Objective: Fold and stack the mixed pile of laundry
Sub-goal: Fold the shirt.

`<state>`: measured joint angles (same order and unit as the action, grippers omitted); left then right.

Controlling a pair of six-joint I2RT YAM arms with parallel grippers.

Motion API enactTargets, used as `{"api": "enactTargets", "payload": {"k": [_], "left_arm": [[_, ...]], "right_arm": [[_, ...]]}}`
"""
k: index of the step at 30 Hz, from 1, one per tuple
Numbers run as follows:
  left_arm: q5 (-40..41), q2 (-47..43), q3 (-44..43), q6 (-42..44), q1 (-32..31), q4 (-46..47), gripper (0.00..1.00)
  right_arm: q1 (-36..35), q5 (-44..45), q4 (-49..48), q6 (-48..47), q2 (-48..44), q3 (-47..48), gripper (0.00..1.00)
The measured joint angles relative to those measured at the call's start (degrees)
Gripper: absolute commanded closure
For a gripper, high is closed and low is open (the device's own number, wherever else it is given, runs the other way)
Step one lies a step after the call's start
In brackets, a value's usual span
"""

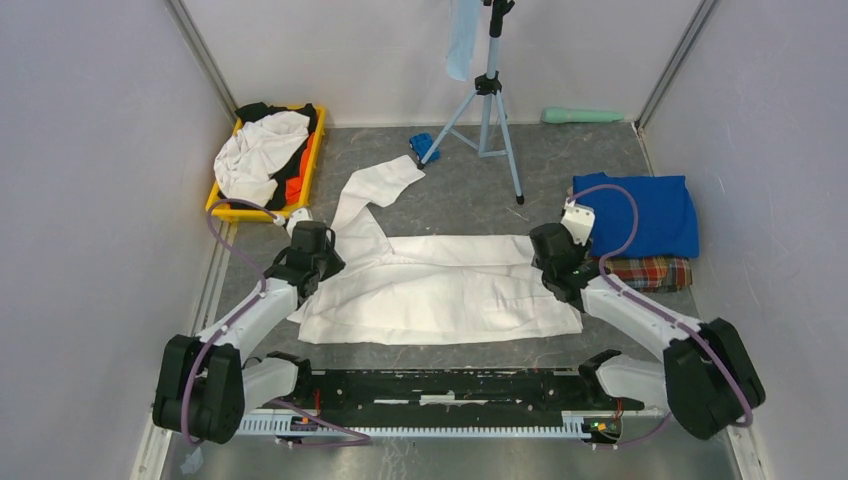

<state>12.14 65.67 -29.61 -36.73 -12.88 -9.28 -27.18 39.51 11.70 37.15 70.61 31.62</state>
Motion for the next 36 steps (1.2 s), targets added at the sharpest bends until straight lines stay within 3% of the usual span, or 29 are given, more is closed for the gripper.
{"api": "enactTargets", "payload": {"k": [3,6,9,12,21,27,36], "left_arm": [[0.59,-1.40,0.00,0.00,0.00,-1.11,0.66],[1.18,-3.23,0.79,0.00,0.00,-1.38,0.66],[1.33,-4.90,1.99,0.02,0.00,-1.42,0.66],[1.31,-5.35,3.06,0.02,0.00,-1.49,0.66],[0.87,-5.42,5.22,0.02,0.00,-1.05,0.66],[0.79,-5.42,5.68,0.04,0.00,-0.48,0.67],[1.22,-2.08,5.66,0.02,0.00,-0.79,0.69]], "right_arm": [[0.74,-2.56,-1.51,-2.45,-6.21,-0.04,0.34],[5.22,-11.82,-6.16,-4.20,-10.75,-0.79,0.36],[10.82,-19.71,-9.94,-4.52,-12.07,-2.58,0.36],[12.07,-23.21,-10.36,-4.50,-11.45,-3.37,0.36],[11.08,-31.67,-11.26,-4.72,-6.29,-2.99,0.59],[4.28,-33.09,-12.59,-5.60,0.61,5.03,0.73],[2.54,-31.04,-12.24,-6.43,15.58,13.29,0.83]]}}
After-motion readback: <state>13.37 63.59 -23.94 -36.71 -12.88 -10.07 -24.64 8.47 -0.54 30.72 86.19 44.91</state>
